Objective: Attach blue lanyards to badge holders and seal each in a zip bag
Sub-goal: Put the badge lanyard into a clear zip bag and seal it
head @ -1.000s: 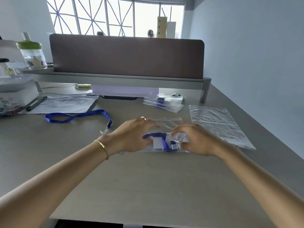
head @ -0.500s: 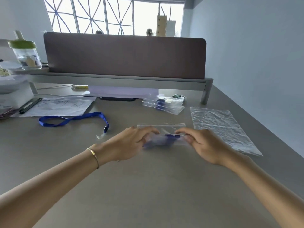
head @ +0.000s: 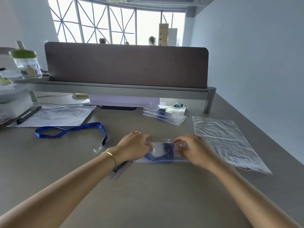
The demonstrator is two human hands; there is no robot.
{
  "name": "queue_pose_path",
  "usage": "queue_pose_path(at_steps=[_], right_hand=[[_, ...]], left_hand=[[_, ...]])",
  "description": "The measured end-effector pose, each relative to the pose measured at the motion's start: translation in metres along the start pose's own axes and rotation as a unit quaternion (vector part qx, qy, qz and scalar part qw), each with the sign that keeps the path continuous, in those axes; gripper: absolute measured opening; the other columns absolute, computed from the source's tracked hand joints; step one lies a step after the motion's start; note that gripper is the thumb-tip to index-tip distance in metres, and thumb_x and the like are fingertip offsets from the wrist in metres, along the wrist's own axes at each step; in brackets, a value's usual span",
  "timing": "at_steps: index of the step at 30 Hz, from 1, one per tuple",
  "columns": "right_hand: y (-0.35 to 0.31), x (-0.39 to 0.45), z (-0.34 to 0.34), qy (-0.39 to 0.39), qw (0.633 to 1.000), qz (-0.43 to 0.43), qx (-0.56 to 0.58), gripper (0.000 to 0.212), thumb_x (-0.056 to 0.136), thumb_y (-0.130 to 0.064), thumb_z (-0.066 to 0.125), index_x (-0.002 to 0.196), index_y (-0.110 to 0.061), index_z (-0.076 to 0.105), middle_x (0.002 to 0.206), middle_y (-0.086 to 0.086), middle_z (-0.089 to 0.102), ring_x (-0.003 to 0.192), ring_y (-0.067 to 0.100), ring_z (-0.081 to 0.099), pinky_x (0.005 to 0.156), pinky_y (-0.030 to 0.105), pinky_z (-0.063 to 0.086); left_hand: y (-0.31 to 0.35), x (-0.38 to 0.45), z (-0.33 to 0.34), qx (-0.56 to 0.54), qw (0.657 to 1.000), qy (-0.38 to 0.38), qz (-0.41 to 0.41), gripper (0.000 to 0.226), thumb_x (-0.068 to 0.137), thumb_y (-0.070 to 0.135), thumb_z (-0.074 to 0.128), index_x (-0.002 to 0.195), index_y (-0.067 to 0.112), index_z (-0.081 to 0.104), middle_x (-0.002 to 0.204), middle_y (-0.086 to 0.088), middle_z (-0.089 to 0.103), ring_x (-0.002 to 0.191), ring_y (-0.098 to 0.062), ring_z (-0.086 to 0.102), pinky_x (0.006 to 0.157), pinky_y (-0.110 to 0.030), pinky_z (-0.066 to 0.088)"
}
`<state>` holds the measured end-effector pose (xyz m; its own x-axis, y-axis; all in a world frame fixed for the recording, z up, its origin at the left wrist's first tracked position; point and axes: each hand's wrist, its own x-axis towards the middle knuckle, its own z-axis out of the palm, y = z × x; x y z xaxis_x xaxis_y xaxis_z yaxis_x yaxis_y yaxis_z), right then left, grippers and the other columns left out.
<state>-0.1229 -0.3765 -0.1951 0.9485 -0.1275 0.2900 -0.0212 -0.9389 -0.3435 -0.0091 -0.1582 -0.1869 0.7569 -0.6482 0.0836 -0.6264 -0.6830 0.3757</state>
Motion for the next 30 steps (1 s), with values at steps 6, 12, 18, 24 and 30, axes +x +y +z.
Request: queue_pose_path(at_steps=[6, 12, 18, 24, 30], right_hand=[[0.002, -0.003, 0.001, -0.024, 1.000, -0.003, -0.006, 0.032, 0.093, -0.034, 0.065, 0.125, -0.031, 0.065, 0.126, -0.007, 0.066, 0.121, 0.017, 0.055, 0.101, 0.036, 0.044], [0.009, -0.006, 0.000, -0.054, 0.997, 0.043, 0.027, 0.081, 0.089, -0.047, 0.066, 0.156, -0.038, 0.022, 0.158, -0.008, 0.037, 0.145, 0.020, 0.032, 0.117, 0.038, 0.029], [0.018, -0.005, -0.008, -0.042, 0.975, 0.082, 0.201, 0.094, 0.072, -0.039, 0.087, 0.151, -0.035, 0.036, 0.124, -0.008, 0.056, 0.116, 0.014, 0.053, 0.104, 0.035, 0.042], [0.007, -0.003, -0.019, -0.001, 0.949, 0.100, 0.300, 0.026, 0.076, -0.005, 0.084, 0.066, -0.010, 0.060, 0.059, -0.017, 0.053, 0.058, -0.003, 0.045, 0.060, 0.017, 0.037], [0.005, -0.001, -0.018, -0.008, 0.942, 0.158, 0.295, 0.022, 0.082, -0.014, 0.081, 0.097, -0.009, 0.066, 0.092, -0.001, 0.064, 0.078, 0.009, 0.058, 0.068, 0.013, 0.045]], left_hand=[[0.005, 0.017, 0.001, 0.000, 0.999, -0.026, -0.019, 0.015, 0.085, 0.029, 0.067, 0.100, 0.026, 0.064, 0.102, 0.006, 0.063, 0.096, -0.017, 0.059, 0.078, -0.031, 0.049], [0.014, 0.022, -0.010, -0.102, 0.995, -0.013, 0.014, 0.033, 0.083, -0.008, 0.056, 0.076, 0.022, 0.066, 0.080, 0.005, 0.071, 0.079, -0.013, 0.067, 0.072, -0.026, 0.055], [0.021, 0.016, -0.016, -0.305, 0.952, 0.040, 0.015, 0.030, 0.083, -0.017, 0.061, 0.072, 0.011, 0.066, 0.074, -0.001, 0.073, 0.083, -0.016, 0.074, 0.075, -0.025, 0.058], [0.015, 0.011, -0.023, -0.449, 0.890, -0.033, -0.073, 0.034, 0.083, 0.028, 0.078, 0.114, 0.030, 0.063, 0.097, -0.002, 0.078, 0.088, -0.022, 0.075, 0.071, -0.033, 0.059], [-0.003, 0.019, -0.016, -0.450, 0.887, 0.000, -0.107, 0.039, 0.074, 0.007, 0.084, 0.111, 0.013, 0.071, 0.097, -0.013, 0.077, 0.089, -0.030, 0.074, 0.085, -0.042, 0.060]])
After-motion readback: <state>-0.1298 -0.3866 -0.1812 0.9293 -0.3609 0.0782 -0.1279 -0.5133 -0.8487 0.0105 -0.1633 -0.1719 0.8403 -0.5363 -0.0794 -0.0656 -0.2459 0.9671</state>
